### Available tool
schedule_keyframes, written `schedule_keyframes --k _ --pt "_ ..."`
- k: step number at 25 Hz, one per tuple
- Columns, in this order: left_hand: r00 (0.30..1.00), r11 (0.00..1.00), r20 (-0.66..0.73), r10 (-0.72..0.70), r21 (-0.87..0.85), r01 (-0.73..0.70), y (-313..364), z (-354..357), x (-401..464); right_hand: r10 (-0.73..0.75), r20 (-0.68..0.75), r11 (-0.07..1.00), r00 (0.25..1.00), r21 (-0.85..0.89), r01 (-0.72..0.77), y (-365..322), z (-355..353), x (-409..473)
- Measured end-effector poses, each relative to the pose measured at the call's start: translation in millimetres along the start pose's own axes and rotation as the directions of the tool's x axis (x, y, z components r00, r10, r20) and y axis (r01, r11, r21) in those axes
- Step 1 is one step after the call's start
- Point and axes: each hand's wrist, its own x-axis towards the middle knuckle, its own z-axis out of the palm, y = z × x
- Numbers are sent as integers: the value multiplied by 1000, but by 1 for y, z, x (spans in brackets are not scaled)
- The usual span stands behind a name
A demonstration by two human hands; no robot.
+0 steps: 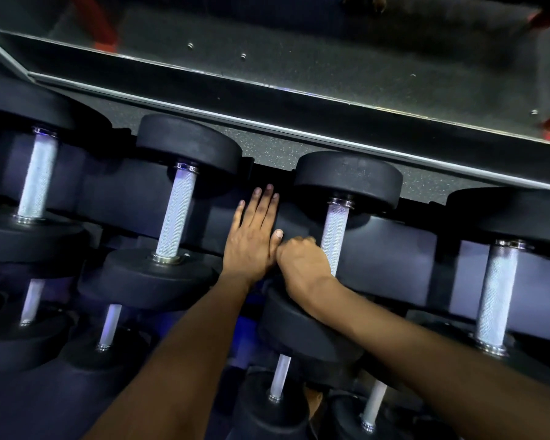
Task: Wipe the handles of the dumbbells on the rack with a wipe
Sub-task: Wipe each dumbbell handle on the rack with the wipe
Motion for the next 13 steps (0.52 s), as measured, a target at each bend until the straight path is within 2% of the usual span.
schedule_keyframes --k 1,2,3,4,5,6,7,8,9,10,11,12,13 --pt "1000 1000 2 1 3 -1 -1 1 -1 6 -5 993 1000 118 -5 3 -8 -4" --pt "1000 1000 4 2 10 -2 -1 1 -1 43 -24 951 999 307 -34 8 -16 -10" --pt "1000 1000 7 4 17 -4 -1 1 -2 123 -28 828 992 555 -87 15 -21 -17" --pt "1000 1000 10 4 16 -4 -1 1 -2 193 37 579 980 803 -144 22 -27 -25" --pt "1000 1000 12 1 8 -1 -1 0 -2 209 139 219 968 958 -184 29 -34 -32" --pt "1000 1000 11 -4 -1 4 0 0 -2 158 258 -120 953 963 -241 38 -40 -39" --pt "1000 1000 9 -10 -11 10 1 0 -2 92 337 -329 937 899 -291 48 -44 -43" --pt "1000 1000 8 -16 -19 16 2 -1 -2 36 386 -429 922 839 -335 57 -48 -46" --pt "1000 999 7 -21 -24 21 2 -1 -2 3 399 -455 917 817 -354 62 -50 -49" --pt "1000 999 8 -23 -24 23 2 -1 -2 -1 382 -422 924 838 -347 63 -52 -51" --pt "1000 1000 9 -22 -20 23 1 0 -2 41 308 -288 951 915 -284 64 -52 -52" --pt "1000 1000 14 -23 -15 23 1 -1 -2 96 149 -2 984 989 -150 66 -50 -52" --pt "1000 1000 21 -23 -10 23 1 -1 -1 95 -86 402 992 915 41 74 -48 -49"
